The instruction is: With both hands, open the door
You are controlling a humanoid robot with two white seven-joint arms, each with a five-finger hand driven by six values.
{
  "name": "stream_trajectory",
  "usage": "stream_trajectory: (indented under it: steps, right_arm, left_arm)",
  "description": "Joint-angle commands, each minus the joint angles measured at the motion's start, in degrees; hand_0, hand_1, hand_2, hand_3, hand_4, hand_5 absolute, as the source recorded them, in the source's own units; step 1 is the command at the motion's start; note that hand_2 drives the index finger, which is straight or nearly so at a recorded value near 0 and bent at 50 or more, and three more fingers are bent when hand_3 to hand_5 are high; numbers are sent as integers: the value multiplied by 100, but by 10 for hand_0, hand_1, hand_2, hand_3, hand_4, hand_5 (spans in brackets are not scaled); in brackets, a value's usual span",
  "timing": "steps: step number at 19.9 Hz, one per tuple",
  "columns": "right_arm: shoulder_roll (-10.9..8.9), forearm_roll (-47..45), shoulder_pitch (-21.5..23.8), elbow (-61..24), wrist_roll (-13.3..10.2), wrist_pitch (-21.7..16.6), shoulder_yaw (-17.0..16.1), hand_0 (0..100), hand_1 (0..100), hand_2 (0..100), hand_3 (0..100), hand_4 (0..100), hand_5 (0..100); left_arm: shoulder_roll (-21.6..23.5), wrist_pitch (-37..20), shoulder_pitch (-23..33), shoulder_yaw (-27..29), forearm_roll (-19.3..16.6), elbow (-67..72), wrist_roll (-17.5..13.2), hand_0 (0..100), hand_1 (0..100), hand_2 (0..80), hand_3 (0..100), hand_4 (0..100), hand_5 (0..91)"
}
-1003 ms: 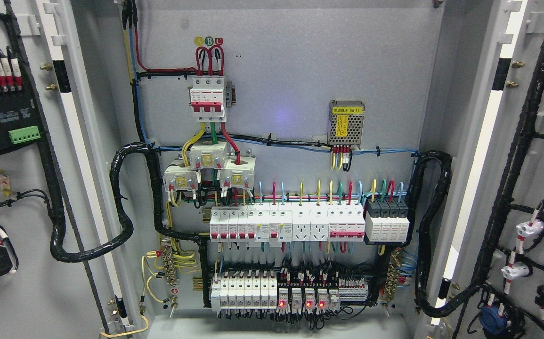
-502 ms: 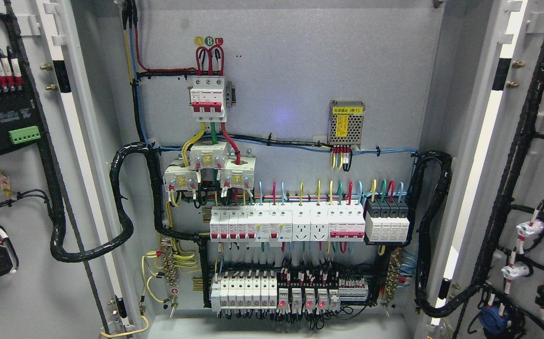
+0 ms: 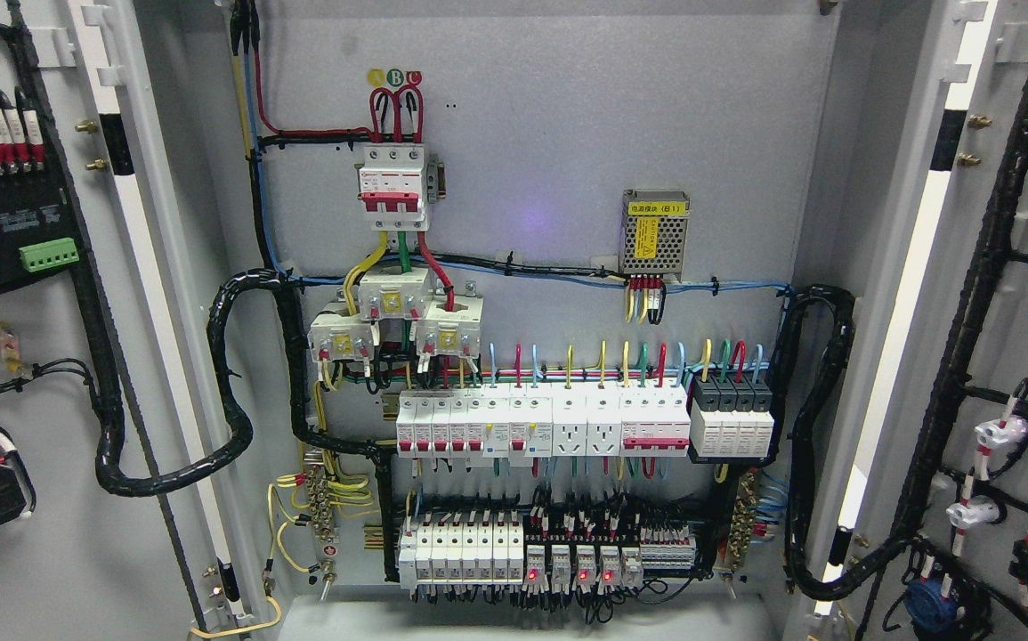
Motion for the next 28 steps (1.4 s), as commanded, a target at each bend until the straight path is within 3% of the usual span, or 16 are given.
stream_trajectory:
  steps: [1, 5, 8, 13, 18, 25, 28]
  right_arm:
    - [-70, 17, -8, -301, 6, -5, 297, 0, 0, 0, 0, 0, 0]
    - [-140, 87, -52, -423, 14, -5, 500, 0, 0, 0, 0, 0, 0]
    - [-202, 140, -52, -538, 14, -5, 640, 0, 0, 0, 0, 0, 0]
    - [-246, 709, -43, -530, 14, 4, 1246, 0, 0, 0, 0, 0, 0]
    - [-220, 1527, -26, -328, 14, 22, 2194, 0, 0, 0, 0, 0, 0]
    - [-44, 2038, -52, 1268, 6, 22, 3285, 0, 0, 0, 0, 0, 0]
    - [175, 2047, -61, 2218, 14, -13, 3505, 0, 0, 0, 0, 0, 0]
  left_arm:
    - [-11, -12, 192, -51, -39, -475, -21, 0, 0, 0, 0, 0, 0]
    - [-37, -12, 192, -410, -74, -555, -21, 0, 0, 0, 0, 0, 0]
    - [-81, -30, 192, -691, -328, -555, -21, 0, 0, 0, 0, 0, 0]
    - [-204, -38, 183, -1105, -645, -555, -21, 0, 0, 0, 0, 0, 0]
    - [-379, -30, 183, -1579, -1040, -494, -21, 0, 0, 0, 0, 0, 0]
    - [-1178, -30, 157, -2309, -2130, 182, -21, 0, 0, 0, 0, 0, 0]
    - [-1521, -30, 104, -2520, -2254, 788, -117, 0, 0, 0, 0, 0, 0]
